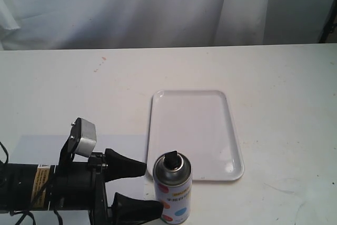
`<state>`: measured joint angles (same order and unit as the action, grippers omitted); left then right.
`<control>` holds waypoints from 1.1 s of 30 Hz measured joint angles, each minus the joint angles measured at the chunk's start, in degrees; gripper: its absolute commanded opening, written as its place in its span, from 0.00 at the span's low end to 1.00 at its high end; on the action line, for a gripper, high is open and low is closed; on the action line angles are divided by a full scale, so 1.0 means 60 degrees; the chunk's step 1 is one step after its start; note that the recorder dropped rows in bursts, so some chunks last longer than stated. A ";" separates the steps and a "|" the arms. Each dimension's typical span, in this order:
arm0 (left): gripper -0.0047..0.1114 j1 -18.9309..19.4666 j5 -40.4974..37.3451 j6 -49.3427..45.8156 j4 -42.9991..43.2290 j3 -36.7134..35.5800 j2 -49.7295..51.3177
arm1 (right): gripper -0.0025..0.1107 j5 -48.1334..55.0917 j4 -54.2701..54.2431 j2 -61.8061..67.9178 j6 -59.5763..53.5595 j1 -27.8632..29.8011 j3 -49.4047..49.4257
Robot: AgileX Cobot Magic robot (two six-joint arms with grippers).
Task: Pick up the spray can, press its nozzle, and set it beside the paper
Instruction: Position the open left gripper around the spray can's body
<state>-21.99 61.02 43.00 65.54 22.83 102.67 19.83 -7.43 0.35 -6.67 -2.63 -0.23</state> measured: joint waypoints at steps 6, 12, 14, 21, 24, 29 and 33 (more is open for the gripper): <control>0.84 0.0000 0.0019 0.0191 0.0305 0.0000 0.0000 | 0.02 0.0000 0.0000 0.0000 0.0000 0.0000 0.0000; 0.84 0.0000 0.0040 0.0230 0.0522 0.0000 0.0000 | 0.02 0.0000 0.0000 0.0000 0.0000 0.0000 0.0000; 0.84 0.0000 0.0079 0.0230 0.0584 0.0000 0.0000 | 0.02 0.0000 0.0000 0.0000 0.0000 0.0000 0.0000; 0.84 0.0000 0.0187 0.0236 0.0740 0.0000 0.0000 | 0.02 0.0000 0.0000 0.0000 0.0000 0.0000 0.0000; 0.84 0.0000 0.0208 0.0251 0.0882 0.0000 0.0000 | 0.02 0.0000 0.0000 0.0000 0.0000 0.0000 0.0000; 0.84 0.0000 0.0401 0.0416 0.0922 0.0000 0.0000 | 0.02 0.0000 0.0000 0.0000 0.0000 0.0000 0.0000; 0.84 0.0000 0.0418 0.0439 0.1021 0.0000 0.0000 | 0.02 0.0000 0.0000 0.0000 0.0000 0.0000 0.0000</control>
<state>-21.99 63.53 45.64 71.67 22.83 102.67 19.83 -7.43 0.35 -6.67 -2.63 -0.23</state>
